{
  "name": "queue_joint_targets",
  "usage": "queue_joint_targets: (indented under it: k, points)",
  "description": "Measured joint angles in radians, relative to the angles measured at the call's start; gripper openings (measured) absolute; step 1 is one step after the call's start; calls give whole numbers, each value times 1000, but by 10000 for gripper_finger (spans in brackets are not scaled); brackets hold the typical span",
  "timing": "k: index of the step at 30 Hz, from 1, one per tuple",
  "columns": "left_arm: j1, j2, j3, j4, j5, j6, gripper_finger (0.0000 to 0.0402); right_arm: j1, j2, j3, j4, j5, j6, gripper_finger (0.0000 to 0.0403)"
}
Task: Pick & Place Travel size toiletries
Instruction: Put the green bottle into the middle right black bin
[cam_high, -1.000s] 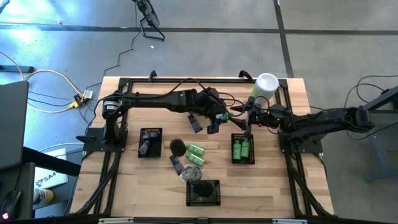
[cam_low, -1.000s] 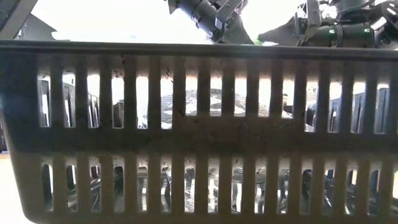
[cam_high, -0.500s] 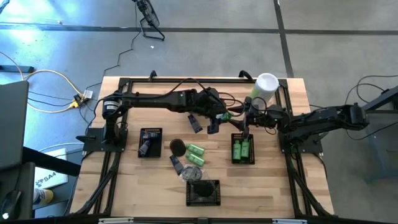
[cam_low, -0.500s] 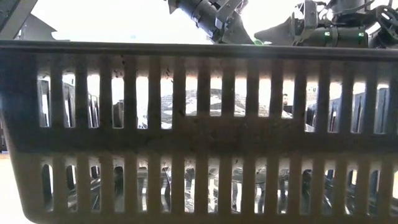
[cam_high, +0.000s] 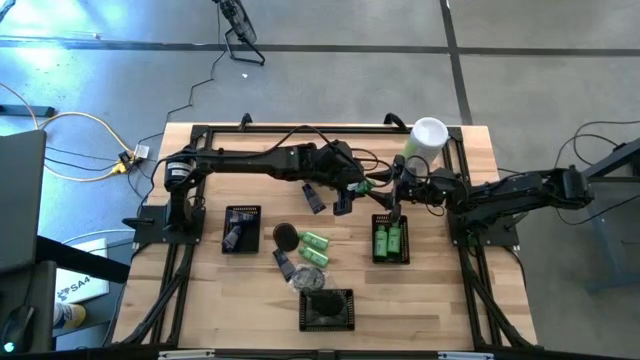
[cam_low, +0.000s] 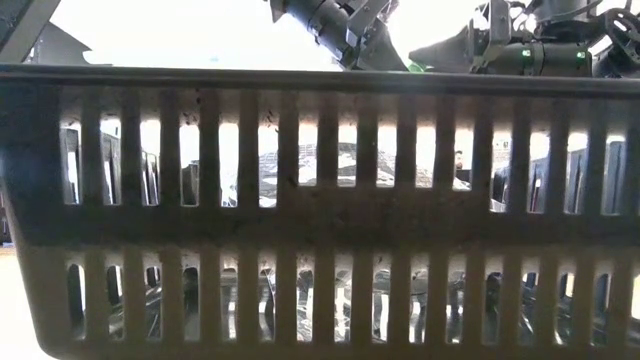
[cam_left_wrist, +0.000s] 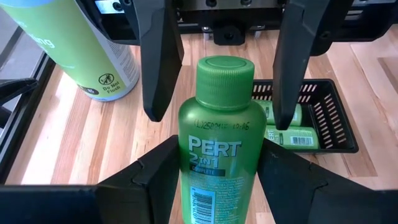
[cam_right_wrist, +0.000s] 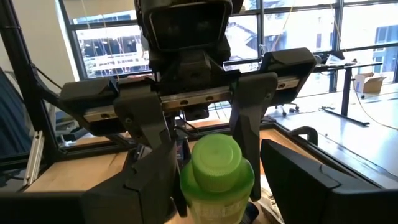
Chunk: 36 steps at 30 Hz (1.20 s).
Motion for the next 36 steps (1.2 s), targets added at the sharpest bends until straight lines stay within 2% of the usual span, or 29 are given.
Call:
queue_joint_targets:
  k: [18,36]
  points:
    - [0,0,0,0,0,0,193,0,0,0,12,0,2,225]
    - [0,0,-1,-1,0,-2,193,0,-1,0,12,0,-5,105]
